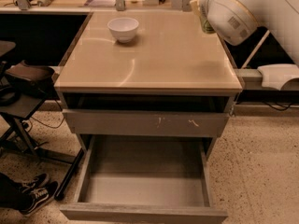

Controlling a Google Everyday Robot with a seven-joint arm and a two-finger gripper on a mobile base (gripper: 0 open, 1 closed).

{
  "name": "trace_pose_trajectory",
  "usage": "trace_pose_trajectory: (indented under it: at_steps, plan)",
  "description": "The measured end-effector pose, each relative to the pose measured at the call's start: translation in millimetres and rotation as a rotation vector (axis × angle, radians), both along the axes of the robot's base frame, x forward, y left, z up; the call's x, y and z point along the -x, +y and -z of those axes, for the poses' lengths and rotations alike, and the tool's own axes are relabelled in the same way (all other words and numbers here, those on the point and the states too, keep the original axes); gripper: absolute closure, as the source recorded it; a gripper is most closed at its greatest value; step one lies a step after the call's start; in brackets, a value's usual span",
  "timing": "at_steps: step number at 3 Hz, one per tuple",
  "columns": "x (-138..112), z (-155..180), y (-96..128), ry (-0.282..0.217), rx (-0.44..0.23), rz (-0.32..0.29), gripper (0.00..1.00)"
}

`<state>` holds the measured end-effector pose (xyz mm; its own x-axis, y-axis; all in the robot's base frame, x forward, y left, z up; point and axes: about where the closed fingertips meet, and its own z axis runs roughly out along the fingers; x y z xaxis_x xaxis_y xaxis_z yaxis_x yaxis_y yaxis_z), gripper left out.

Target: Pick green can from middle drawer and place on counter

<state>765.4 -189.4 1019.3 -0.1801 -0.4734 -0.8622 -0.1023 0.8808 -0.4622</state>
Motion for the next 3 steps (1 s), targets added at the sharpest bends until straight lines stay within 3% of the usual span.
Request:
trace_pose_trajectory:
  at_steps: [1,2,3]
  plan:
    - [-42.1,34.6,5.1,0.112,-0.062,-0.018,1.0]
    - [-58.0,55.9,44.5,0.173,-0.125,-0.08,1.0]
    - [-55.7,70.3,83.4,0.165,-0.159,-0.106,1.0]
